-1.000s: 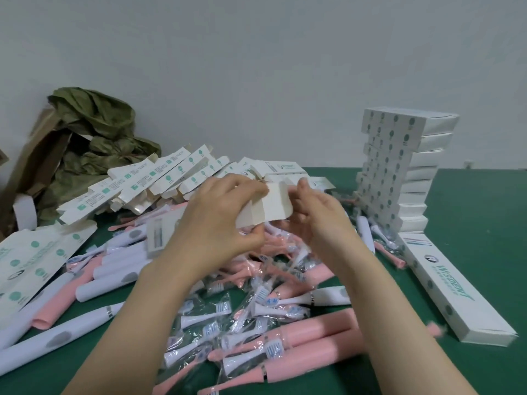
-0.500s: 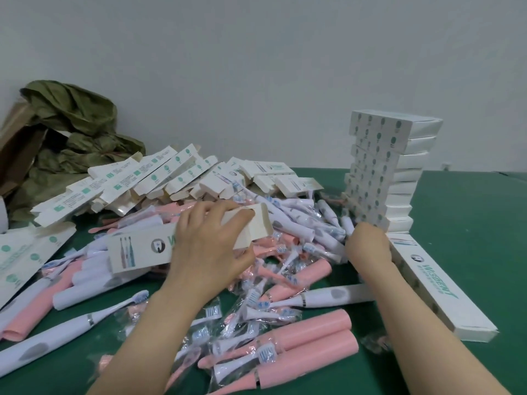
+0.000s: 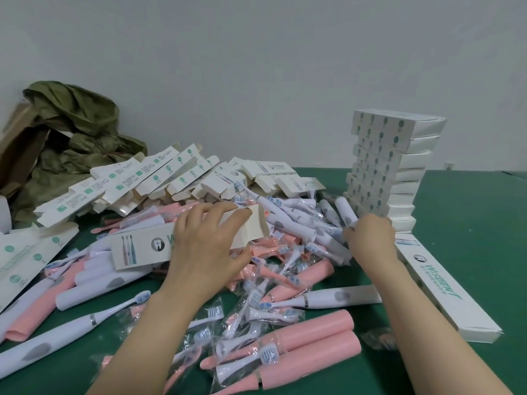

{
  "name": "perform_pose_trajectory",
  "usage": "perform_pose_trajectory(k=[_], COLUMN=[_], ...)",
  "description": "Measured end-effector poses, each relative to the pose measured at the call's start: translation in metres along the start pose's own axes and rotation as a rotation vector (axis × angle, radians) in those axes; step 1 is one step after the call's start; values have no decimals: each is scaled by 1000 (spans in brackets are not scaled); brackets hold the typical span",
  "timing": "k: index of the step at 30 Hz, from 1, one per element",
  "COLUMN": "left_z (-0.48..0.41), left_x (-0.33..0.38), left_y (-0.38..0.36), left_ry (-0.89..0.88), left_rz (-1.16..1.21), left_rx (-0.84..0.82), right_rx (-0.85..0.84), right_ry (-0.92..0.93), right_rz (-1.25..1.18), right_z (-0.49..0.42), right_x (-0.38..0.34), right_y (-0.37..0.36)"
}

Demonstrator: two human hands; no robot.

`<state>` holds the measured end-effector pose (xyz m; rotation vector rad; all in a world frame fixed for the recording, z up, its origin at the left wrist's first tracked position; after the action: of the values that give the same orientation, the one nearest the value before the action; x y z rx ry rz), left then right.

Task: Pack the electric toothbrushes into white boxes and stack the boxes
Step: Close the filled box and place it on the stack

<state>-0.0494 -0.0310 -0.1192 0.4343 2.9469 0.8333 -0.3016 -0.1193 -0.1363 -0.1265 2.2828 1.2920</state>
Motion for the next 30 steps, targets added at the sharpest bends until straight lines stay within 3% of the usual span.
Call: perform_pose_trajectory(k=[3, 7, 12, 18, 25, 30], left_z=[-4, -8, -8, -7, -10, -6], left_x=[-2, -7, -15, -20, -14, -19], left_y=[2, 3, 9, 20, 13, 8], left_ry=[17, 72, 115, 164, 113, 101], left_rz=[19, 33, 91, 154, 108, 90], left_rx=[47, -4, 1, 99, 141, 110], right_rx=[85, -277, -359, -120, -227, -212], right_ry=[118, -23, -87, -67, 201, 176], right_rz=[-387, -1253, -1620, -1529, -1322, -1145], right_z=[6, 22, 38, 48, 83, 82], right_x=[-24, -66, -90, -95, -119, -120], right_y=[24, 50, 57, 56, 43, 35])
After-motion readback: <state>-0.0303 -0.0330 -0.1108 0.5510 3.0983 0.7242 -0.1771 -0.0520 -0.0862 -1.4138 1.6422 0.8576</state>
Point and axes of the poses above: each hand's wrist, its own z-axis away from the middle knuckle, its own y-axis out of the back of the hand, x = y × z, the point moved 3 cm from there along -z, towards the middle knuckle, and after that the axes turned 9 degrees about x, right-handed, at the moved point
